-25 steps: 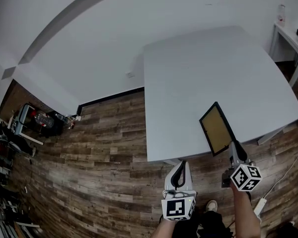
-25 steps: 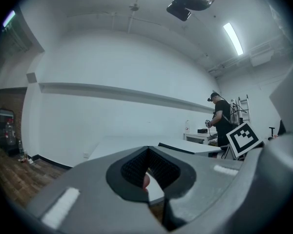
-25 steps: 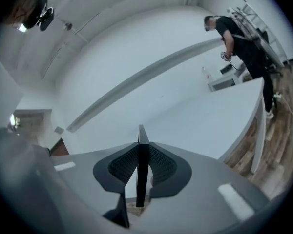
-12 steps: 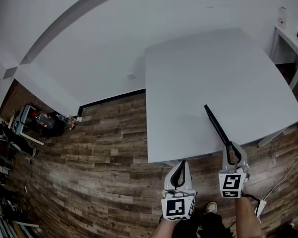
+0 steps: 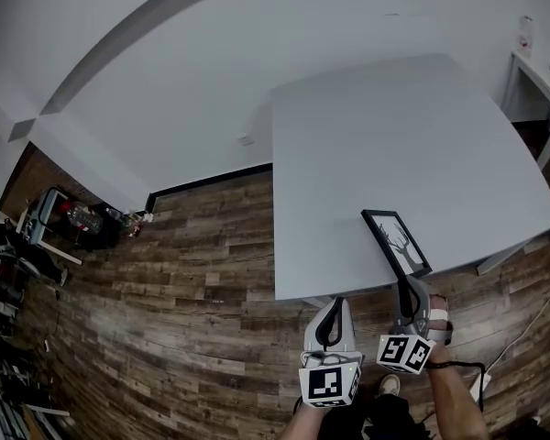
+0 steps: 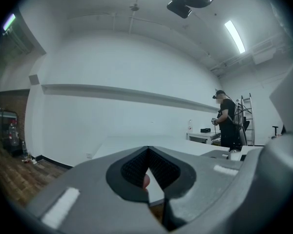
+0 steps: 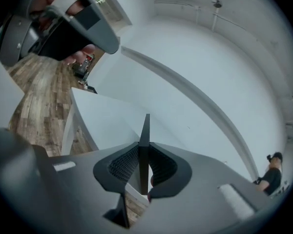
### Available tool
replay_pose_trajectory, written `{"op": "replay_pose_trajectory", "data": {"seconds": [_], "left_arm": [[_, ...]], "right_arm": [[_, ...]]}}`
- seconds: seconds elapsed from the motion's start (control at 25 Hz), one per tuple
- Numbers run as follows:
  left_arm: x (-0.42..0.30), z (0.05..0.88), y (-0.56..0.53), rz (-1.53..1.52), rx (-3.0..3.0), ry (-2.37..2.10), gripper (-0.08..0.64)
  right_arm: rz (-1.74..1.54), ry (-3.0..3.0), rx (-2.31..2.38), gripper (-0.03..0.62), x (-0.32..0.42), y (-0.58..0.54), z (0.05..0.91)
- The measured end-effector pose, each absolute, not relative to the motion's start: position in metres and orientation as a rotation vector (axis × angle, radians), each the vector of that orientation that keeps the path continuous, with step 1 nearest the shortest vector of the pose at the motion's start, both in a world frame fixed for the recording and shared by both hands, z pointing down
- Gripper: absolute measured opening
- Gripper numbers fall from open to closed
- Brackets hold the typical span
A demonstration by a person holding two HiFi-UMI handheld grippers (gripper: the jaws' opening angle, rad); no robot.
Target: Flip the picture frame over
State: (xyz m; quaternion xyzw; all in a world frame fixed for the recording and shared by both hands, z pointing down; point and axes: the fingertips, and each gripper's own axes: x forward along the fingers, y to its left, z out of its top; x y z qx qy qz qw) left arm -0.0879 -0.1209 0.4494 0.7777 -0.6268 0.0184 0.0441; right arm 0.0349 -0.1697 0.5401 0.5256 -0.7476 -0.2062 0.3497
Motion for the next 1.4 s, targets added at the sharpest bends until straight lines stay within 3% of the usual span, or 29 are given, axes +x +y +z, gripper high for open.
{"op": "replay_pose_trajectory", "data": {"seconds": [0.6,1.04,1.24,1.4], "left_arm": [[-0.095,0.452,-0.121,0.082,2.354,-1.93,0.0],[-0.096,0.449,-0.116,0.098,2.359,-1.932,0.0],[-0.096,0.446,-0.115,0.108,2.367,-1.938,0.0],[-0.099,0.444,-0.114,0.09,2.381,-1.951,0.0]], "right_arm": [[-0.831,-1.612,0.855,0.104,0.004,-0.153,0.637],[-0.819,-1.574,0.806,0.114,0.002,-0.155,0.645],[-0.746,-1.631,0.778,0.189,0.0,-0.149,0.656],[-0.772,-1.639,0.767,0.21,-0.002,-0.146,0.647]]}}
